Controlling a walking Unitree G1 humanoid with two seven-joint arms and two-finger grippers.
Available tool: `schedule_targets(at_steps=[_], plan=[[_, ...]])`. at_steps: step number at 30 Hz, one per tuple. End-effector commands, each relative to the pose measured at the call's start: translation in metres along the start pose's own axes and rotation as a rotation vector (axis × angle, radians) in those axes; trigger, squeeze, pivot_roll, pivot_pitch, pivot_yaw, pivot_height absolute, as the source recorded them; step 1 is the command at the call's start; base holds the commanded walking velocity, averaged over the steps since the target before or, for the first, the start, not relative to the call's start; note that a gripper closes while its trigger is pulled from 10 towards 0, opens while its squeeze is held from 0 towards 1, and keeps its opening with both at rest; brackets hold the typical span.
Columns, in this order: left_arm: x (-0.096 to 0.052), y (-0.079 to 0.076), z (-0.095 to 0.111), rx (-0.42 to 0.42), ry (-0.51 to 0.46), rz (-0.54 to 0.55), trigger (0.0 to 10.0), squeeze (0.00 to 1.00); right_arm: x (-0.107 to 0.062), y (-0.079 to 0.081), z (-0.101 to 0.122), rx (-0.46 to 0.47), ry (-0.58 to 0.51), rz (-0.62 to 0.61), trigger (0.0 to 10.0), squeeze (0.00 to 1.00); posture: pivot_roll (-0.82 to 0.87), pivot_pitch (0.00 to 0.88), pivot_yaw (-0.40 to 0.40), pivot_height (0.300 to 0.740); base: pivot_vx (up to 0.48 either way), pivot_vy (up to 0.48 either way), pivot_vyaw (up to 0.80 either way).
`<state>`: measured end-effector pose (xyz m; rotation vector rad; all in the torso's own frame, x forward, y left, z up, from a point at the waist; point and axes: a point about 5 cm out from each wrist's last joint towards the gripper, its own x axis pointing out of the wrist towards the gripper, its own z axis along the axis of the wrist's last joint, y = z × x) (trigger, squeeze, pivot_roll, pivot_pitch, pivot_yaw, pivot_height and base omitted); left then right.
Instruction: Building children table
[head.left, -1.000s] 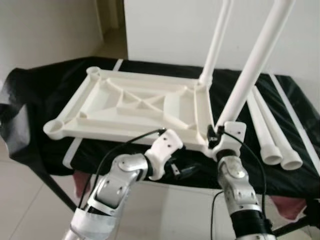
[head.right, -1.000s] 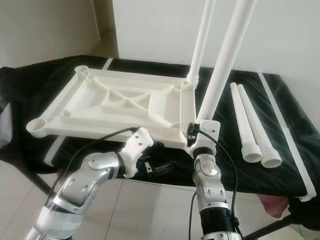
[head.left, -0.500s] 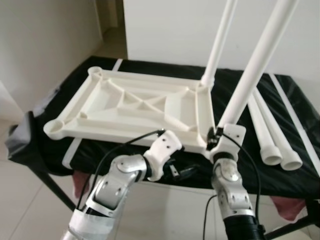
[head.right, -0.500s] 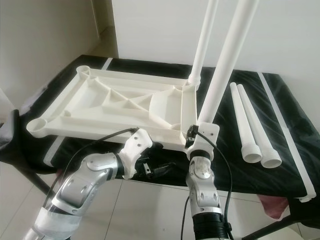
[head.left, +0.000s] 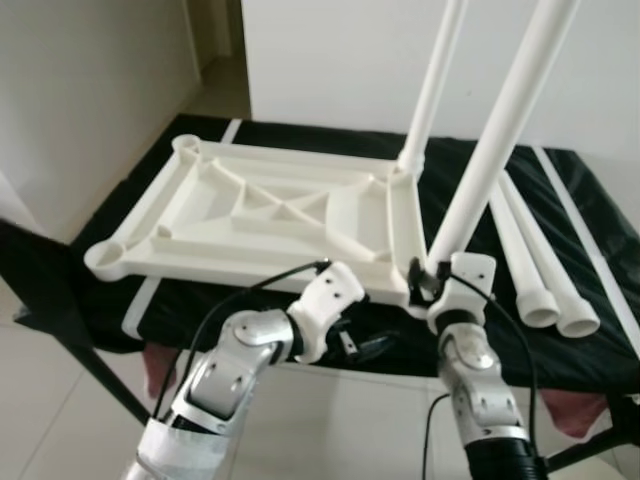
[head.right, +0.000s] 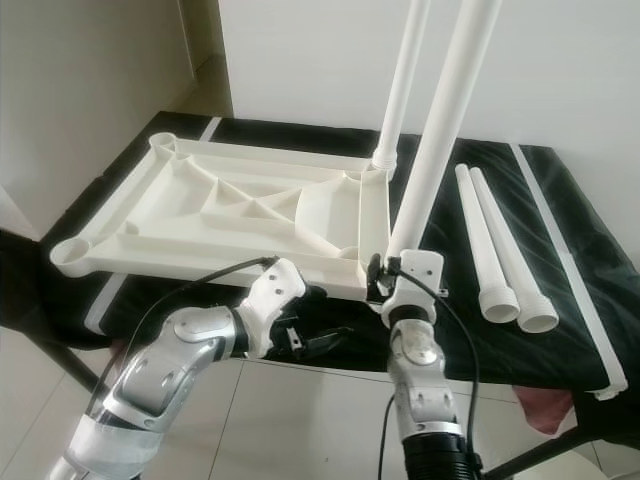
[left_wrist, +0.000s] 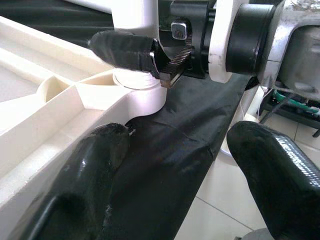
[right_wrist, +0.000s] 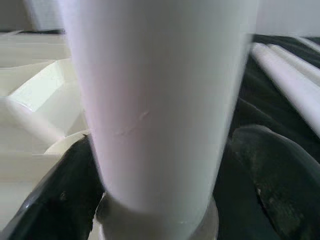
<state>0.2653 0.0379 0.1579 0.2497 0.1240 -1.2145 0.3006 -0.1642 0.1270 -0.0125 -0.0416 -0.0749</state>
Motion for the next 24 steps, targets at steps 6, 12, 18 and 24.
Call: schedule_targets(at_steps=[6,12,18,24], plan=[[0.002,0.001,-0.002,0.011,0.008,0.064,10.0,0.0,0.003,-0.009,-0.007,-0.009,0.04,0.107,10.0,0.0,0.02,0.002,-0.021,0.74,0.0,0.0,0.0],[0.002,0.003,-0.001,0.021,0.007,0.068,10.0,0.0,0.01,-0.016,-0.006,-0.084,0.03,0.268,10.0,0.0,0.02,0.0,-0.023,0.74,0.0,0.0,0.0],[0.001,0.004,-0.001,0.058,0.006,0.075,10.0,0.0,0.019,-0.013,-0.005,-0.155,0.019,0.382,10.0,0.0,0.03,0.0,-0.016,0.74,0.0,0.0,0.0],[0.003,0.003,0.0,0.056,0.003,0.065,10.0,0.0,0.028,-0.011,-0.005,-0.173,0.023,0.423,6.8,0.0,0.03,0.0,-0.015,0.74,0.0,0.0,0.0]])
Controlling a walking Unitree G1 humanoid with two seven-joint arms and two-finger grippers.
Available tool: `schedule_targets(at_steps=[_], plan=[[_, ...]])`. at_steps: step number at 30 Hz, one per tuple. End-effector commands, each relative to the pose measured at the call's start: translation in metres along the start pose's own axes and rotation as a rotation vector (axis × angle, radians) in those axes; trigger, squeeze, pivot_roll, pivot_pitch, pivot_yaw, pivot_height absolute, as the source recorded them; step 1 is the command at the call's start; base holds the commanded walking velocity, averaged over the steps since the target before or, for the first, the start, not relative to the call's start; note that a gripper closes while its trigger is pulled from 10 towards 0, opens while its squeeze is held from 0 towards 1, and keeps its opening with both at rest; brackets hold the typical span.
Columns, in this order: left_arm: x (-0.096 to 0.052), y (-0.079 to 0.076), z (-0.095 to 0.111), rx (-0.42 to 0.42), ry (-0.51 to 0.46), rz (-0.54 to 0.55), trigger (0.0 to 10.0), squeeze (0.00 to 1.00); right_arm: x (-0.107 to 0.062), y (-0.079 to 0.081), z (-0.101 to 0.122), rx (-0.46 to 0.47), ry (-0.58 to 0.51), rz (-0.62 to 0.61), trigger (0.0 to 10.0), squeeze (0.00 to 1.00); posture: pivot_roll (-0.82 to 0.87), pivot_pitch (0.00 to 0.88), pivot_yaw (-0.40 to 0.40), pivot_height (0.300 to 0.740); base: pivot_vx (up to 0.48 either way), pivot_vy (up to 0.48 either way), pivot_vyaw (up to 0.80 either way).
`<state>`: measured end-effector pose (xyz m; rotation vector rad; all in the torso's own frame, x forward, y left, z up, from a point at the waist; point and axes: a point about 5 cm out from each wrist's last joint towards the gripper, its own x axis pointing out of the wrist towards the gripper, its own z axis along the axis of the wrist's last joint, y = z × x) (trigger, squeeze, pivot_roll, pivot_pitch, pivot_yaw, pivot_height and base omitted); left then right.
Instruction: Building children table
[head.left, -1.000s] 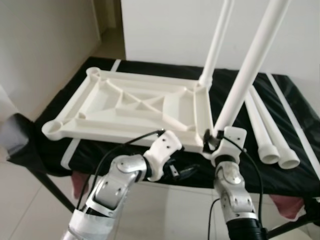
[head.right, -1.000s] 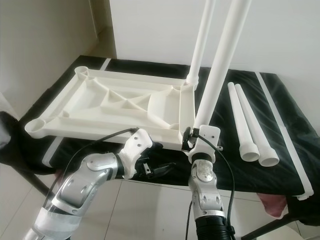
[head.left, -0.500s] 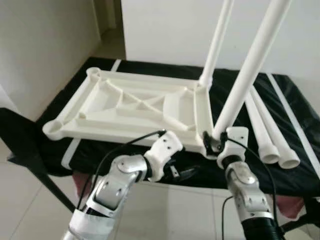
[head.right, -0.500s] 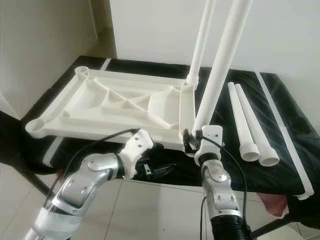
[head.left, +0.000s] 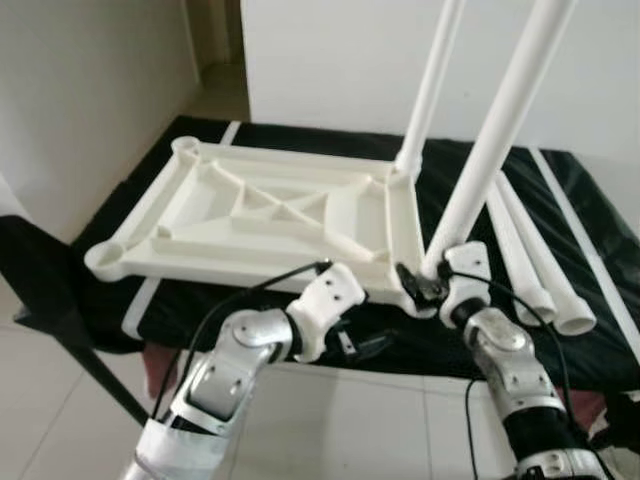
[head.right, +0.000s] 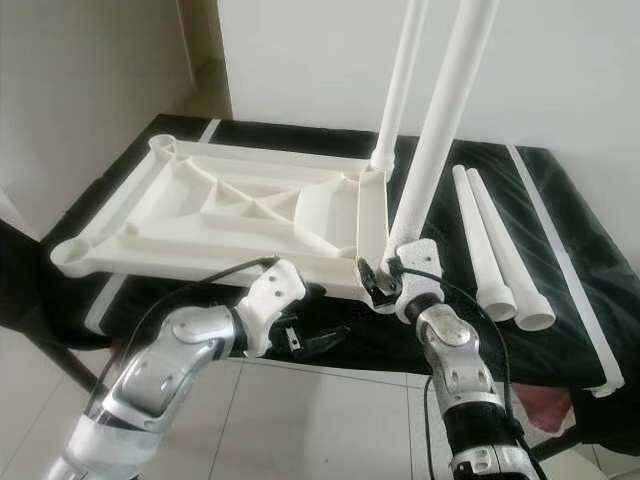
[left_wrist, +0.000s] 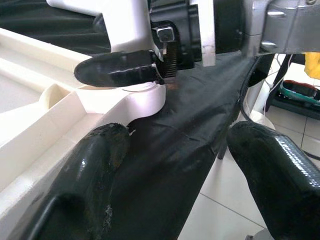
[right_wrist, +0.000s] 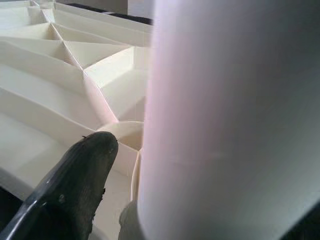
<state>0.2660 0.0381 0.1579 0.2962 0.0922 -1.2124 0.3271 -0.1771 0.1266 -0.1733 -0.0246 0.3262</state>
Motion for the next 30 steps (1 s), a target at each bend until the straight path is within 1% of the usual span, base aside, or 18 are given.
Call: schedule_targets(at_steps=[1,2,3,8,15,16,17,18,19,23,24,25,26,28,30], plan=[[0.004,0.002,0.0,0.004,0.002,0.058,10.0,0.0,0.002,-0.001,-0.003,-0.015,0.016,0.027,6.8,0.0,0.03,0.0,-0.016,0.74,0.0,0.0,0.0],[0.004,0.002,0.0,0.004,0.002,0.058,10.0,0.0,0.002,-0.001,-0.003,-0.015,0.016,0.027,6.8,0.0,0.03,0.0,-0.016,0.74,0.0,0.0,0.0],[0.004,0.002,0.0,0.006,0.002,0.058,10.0,0.0,0.004,-0.001,-0.003,-0.006,0.013,0.04,0.1,0.0,0.03,0.0,-0.016,0.74,0.0,0.0,0.0],[0.002,0.003,0.0,0.007,0.003,0.066,10.0,0.0,0.005,-0.001,-0.008,0.008,0.022,0.04,0.0,0.0,0.04,0.002,-0.016,0.74,0.0,0.0,0.0],[0.001,0.003,0.0,0.005,0.003,0.067,10.0,0.0,0.001,-0.001,-0.013,0.02,0.026,0.032,0.0,0.0,0.04,0.009,-0.012,0.74,0.0,0.0,0.0],[0.001,0.002,0.0,0.004,0.002,0.066,10.0,0.0,0.001,-0.002,-0.014,0.022,0.03,0.025,3.2,0.0,0.04,0.011,-0.014,0.74,0.0,0.0,0.0],[0.002,0.002,0.0,0.003,0.002,0.064,10.0,0.0,0.001,-0.002,-0.015,0.02,0.031,0.018,8.5,0.0,0.03,0.011,-0.013,0.74,0.0,0.0,0.0],[0.001,0.002,0.0,0.002,0.002,0.063,10.0,0.0,0.0,-0.002,-0.016,0.031,0.034,0.011,10.0,0.0,0.03,0.013,-0.011,0.74,0.0,0.0,0.0],[0.002,0.002,0.0,0.002,0.003,0.062,10.0,0.0,0.0,-0.002,-0.016,0.047,0.035,0.007,10.0,0.0,0.03,0.013,-0.011,0.74,0.0,0.0,0.0],[0.002,0.002,-0.001,0.002,0.006,0.062,10.0,0.0,0.0,-0.001,-0.016,0.054,0.032,-0.007,10.0,0.0,0.03,0.014,-0.01,0.74,0.0,0.0,0.0],[0.002,0.002,-0.001,0.002,0.007,0.061,10.0,0.0,0.001,-0.001,-0.015,0.061,0.034,-0.035,10.0,0.0,0.03,0.014,-0.011,0.74,0.0,0.0,0.0],[0.002,0.002,-0.001,0.001,0.005,0.058,10.0,0.0,0.001,-0.001,-0.014,0.089,0.035,-0.084,10.0,0.0,0.03,0.015,-0.013,0.74,0.0,0.0,0.0],[0.002,0.002,-0.001,0.001,0.005,0.058,10.0,0.0,0.001,-0.001,-0.014,0.089,0.035,-0.084,10.0,0.0,0.03,0.015,-0.013,0.74,0.0,0.0,0.0],[0.002,0.001,0.0,0.007,0.0,0.057,10.0,0.0,0.001,-0.003,-0.013,0.154,0.035,-0.2,10.0,0.0,0.03,0.015,-0.017,0.74,0.0,0.0,0.0],[0.002,0.001,0.0,0.007,0.0,0.057,10.0,0.0,0.001,-0.003,-0.013,0.154,0.035,-0.2,10.0,0.0,0.03,0.015,-0.017,0.74,0.0,0.0,0.0]])
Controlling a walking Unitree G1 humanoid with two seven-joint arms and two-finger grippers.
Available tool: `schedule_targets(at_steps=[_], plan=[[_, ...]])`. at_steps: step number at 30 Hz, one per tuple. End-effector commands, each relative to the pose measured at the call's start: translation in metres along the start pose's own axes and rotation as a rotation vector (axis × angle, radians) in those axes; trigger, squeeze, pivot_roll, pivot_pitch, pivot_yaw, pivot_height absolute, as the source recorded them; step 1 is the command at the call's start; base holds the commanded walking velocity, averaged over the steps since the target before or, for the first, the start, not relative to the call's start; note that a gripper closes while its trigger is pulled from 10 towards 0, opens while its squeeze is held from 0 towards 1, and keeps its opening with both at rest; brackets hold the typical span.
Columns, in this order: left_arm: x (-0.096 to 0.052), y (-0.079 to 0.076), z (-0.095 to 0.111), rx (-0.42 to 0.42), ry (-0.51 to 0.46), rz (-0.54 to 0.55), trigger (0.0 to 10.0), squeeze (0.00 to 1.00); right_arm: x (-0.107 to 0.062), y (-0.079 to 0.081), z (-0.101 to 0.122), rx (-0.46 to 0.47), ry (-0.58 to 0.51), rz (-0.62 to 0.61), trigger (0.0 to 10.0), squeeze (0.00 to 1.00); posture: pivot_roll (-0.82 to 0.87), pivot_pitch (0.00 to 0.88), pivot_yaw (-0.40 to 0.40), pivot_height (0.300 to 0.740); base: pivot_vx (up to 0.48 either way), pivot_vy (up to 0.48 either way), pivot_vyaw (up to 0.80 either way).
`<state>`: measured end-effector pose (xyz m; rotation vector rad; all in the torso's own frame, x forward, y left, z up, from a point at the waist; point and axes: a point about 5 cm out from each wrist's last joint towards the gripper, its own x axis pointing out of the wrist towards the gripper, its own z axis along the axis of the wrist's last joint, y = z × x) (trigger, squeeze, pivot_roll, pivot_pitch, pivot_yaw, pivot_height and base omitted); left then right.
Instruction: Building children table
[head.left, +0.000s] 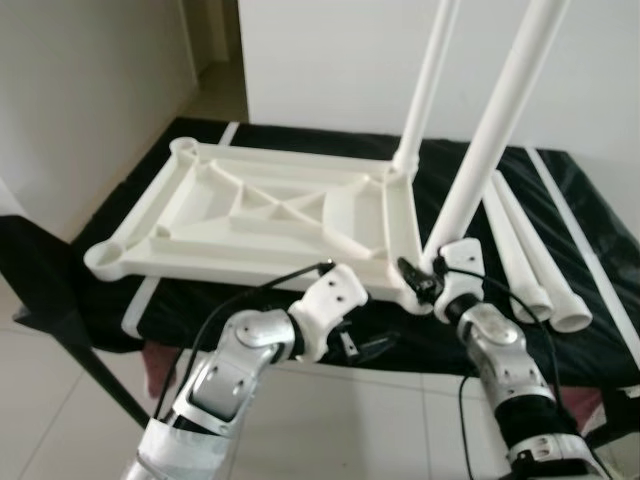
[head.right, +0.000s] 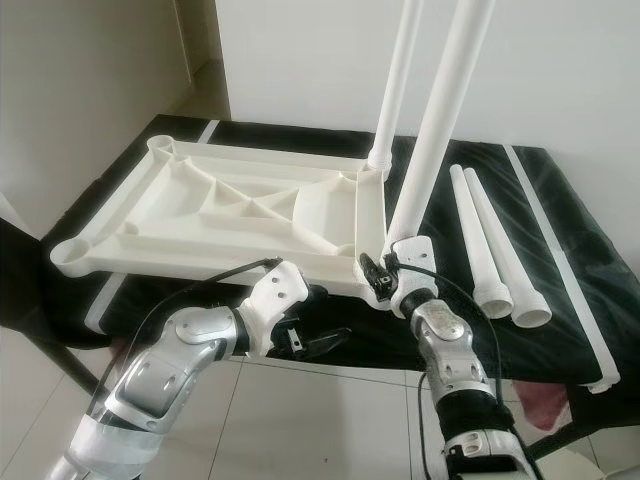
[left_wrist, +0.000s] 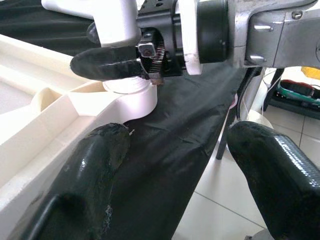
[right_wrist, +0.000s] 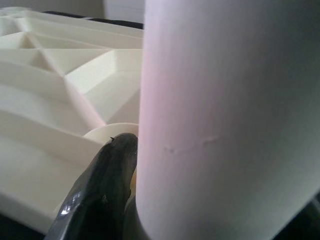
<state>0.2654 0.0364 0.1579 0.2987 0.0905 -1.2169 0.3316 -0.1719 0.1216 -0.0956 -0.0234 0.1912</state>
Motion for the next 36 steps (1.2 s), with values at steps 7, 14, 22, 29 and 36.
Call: schedule_targets(at_steps=[7,14,22,29,36], plan=[[0.002,0.001,-0.001,-0.003,0.0,0.062,10.0,0.0,-0.009,-0.004,-0.012,0.111,0.053,-0.241,10.0,0.0,0.03,0.019,-0.024,0.74,0.0,0.0,0.0],[0.002,0.001,-0.001,-0.009,-0.002,0.063,10.0,0.0,-0.018,0.015,-0.011,0.158,0.057,-0.46,10.0,0.0,0.03,0.015,-0.032,0.74,0.0,0.0,0.0],[0.003,0.001,-0.001,-0.018,-0.005,0.07,10.0,0.0,-0.02,0.028,-0.01,0.221,0.073,-0.519,10.0,0.0,0.03,0.01,-0.037,0.74,0.0,0.0,0.0],[0.003,0.002,-0.002,-0.019,-0.002,0.075,10.0,0.0,-0.021,0.027,-0.004,0.203,0.057,-0.507,10.0,1.0,0.03,0.002,-0.043,0.74,0.0,0.0,0.0],[0.003,-0.001,-0.003,-0.024,-0.002,0.07,10.0,0.0,-0.023,0.024,0.0,0.183,0.027,-0.46,10.0,1.0,0.03,0.0,-0.045,0.74,0.0,0.0,0.0]])
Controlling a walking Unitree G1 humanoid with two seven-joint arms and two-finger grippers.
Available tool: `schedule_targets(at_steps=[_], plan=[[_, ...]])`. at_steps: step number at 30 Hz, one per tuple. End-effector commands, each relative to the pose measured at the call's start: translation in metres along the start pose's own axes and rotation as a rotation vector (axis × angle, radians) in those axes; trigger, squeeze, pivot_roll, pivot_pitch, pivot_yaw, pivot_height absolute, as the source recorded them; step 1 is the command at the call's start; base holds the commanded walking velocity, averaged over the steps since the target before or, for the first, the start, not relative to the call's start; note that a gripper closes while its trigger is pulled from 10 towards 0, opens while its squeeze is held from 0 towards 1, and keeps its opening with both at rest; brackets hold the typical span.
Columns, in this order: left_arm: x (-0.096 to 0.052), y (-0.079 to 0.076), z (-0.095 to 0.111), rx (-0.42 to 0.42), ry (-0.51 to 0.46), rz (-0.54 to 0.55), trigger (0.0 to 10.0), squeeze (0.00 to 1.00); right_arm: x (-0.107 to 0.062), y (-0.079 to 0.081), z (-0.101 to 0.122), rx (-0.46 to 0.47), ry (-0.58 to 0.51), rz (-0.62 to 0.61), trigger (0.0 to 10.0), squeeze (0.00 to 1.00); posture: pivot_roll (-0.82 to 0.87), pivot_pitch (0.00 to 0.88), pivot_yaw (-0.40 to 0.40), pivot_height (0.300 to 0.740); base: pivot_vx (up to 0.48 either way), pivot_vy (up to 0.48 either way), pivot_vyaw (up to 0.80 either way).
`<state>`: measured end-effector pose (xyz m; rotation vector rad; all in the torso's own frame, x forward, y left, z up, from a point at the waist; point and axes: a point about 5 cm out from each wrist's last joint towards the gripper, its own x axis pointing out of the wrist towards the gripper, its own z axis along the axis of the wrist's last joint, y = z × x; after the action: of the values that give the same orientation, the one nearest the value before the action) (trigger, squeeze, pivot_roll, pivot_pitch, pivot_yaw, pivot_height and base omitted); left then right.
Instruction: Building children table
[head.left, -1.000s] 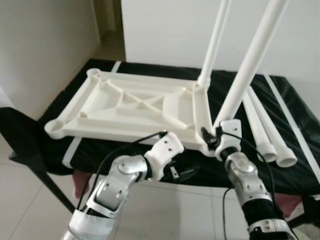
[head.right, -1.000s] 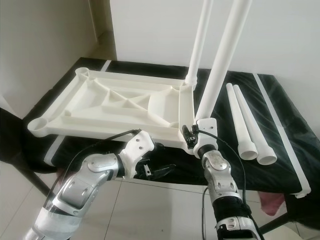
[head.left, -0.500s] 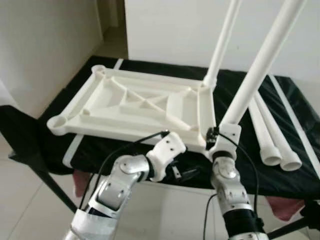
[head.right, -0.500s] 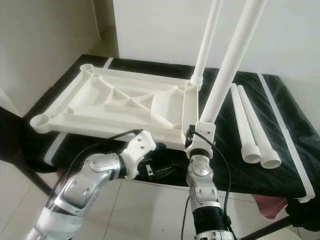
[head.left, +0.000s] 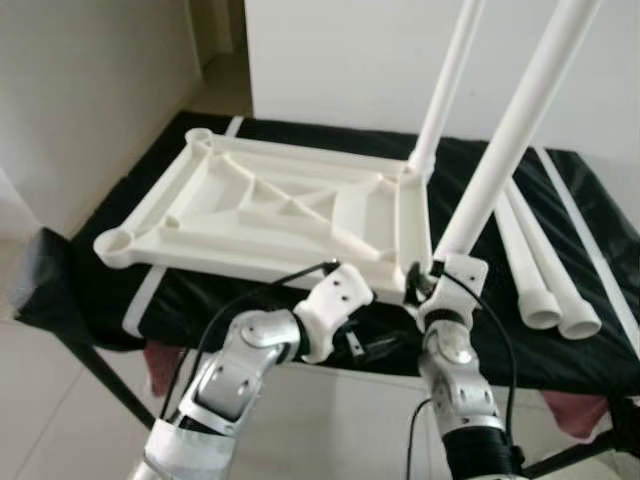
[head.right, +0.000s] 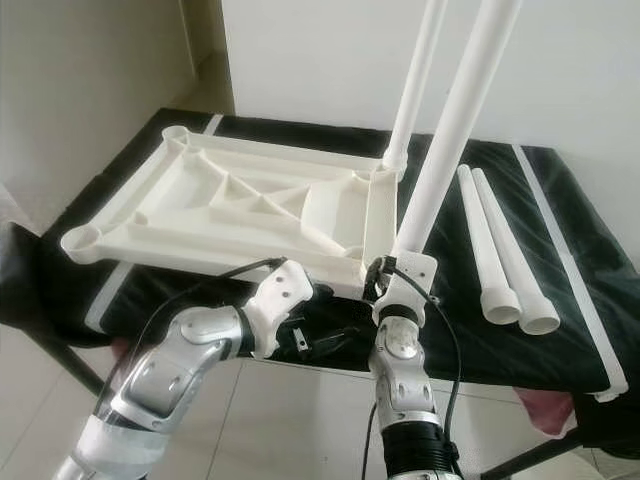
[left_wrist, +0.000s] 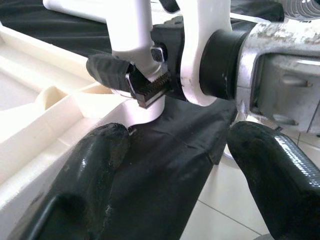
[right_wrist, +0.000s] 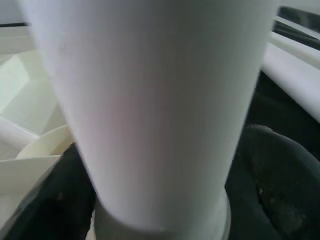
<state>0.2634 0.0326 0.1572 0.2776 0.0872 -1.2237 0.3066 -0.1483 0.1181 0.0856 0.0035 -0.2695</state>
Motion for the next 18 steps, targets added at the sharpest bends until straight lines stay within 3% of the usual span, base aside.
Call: schedule_targets(at_steps=[1,9,10,18], plan=[[0.0,0.002,-0.003,-0.01,0.011,0.076,10.0,0.0,-0.001,-0.005,0.002,0.004,-0.005,0.01,10.0,1.0,0.03,0.0,-0.045,0.74,0.0,0.0,0.0],[0.0,0.003,-0.004,-0.008,0.014,0.076,10.0,0.0,0.001,-0.02,0.003,-0.032,-0.019,0.138,10.0,1.0,0.03,0.0,-0.04,0.74,0.0,0.0,0.0],[0.0,0.003,-0.004,-0.008,0.014,0.074,10.0,0.0,0.002,-0.021,0.003,-0.042,-0.018,0.185,10.0,0.0,0.02,0.0,-0.04,0.74,0.0,0.0,0.0],[0.001,0.003,-0.003,-0.005,0.015,0.074,10.0,0.0,0.009,-0.025,0.006,-0.094,-0.027,0.346,10.0,0.0,0.02,0.0,-0.042,0.74,0.0,0.0,0.0]])
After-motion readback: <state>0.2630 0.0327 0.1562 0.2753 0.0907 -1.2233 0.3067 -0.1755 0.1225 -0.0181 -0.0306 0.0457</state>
